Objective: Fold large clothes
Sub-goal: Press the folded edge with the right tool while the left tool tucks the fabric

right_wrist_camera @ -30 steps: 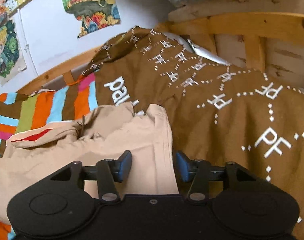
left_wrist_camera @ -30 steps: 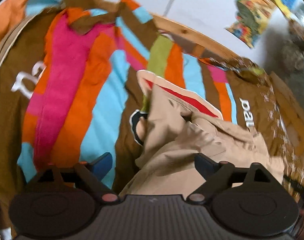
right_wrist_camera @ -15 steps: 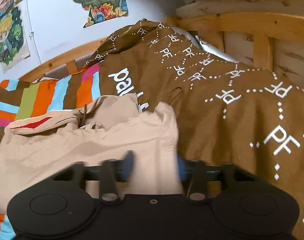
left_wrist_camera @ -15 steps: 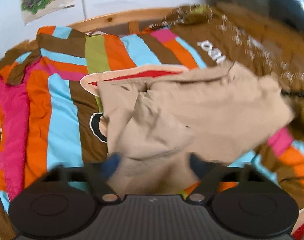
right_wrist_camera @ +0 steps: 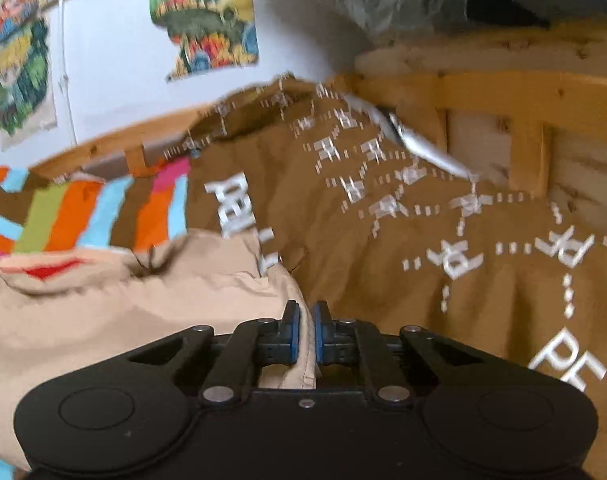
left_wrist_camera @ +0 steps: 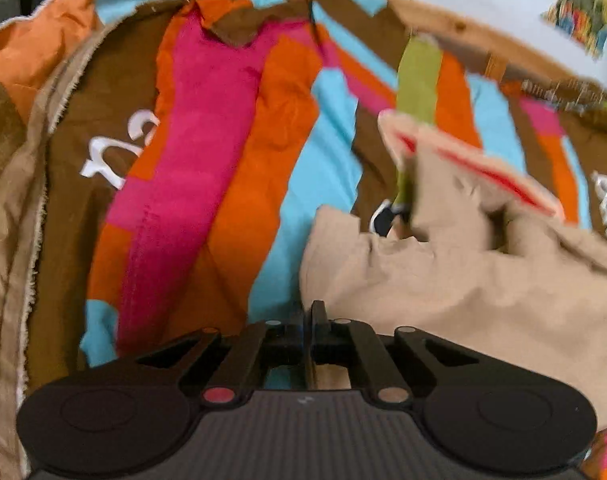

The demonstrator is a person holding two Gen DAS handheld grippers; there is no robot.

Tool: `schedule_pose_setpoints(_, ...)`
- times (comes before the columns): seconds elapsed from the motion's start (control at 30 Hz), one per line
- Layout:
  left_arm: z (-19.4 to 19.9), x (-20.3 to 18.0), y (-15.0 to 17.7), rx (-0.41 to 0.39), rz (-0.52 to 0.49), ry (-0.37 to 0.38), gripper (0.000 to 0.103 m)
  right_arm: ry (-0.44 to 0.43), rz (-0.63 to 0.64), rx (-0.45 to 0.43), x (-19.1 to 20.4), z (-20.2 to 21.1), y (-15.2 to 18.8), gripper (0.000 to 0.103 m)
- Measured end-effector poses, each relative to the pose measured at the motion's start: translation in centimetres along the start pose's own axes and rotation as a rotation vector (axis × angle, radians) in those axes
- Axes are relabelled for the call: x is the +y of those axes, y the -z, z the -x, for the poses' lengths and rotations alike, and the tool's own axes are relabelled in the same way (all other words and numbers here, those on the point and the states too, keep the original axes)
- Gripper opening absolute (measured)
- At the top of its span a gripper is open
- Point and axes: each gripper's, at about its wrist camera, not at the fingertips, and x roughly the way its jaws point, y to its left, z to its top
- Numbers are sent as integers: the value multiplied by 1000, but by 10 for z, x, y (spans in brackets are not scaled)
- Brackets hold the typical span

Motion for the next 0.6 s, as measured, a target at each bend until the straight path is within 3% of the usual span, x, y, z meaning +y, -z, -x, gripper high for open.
schedule_pose_setpoints(0.07,0,3,1,6,19,21,8,13,4,28,0,-1,3,14)
schedule_pose_setpoints(0.13,6,7,1,9,46,28,20,18,-12,32,-1,5,0,22)
schedule_pose_setpoints(0.2,18,12,3,-13,62,47,65,11,-40,39,-2,19,-6,36)
schedule_pose_setpoints(0.27,30,16,3,-33,56,87,78,0,-44,53,0,37,-10,51)
schedule_pose_setpoints(0.37,38,17,5,12,45,163,80,10,-33,95,0,64,-13,56)
schedule_pose_setpoints(0.43,34,15,8,74,43,168,76,1,-89,129,-5,75,-9,56)
schedule_pose_setpoints(0.57,14,5,14,196,-3,153,42,-20,-216,216,-17,66,8,50)
schedule_pose_setpoints(0.6,10,2,16,218,-21,147,27,-24,-241,233,-18,60,13,46)
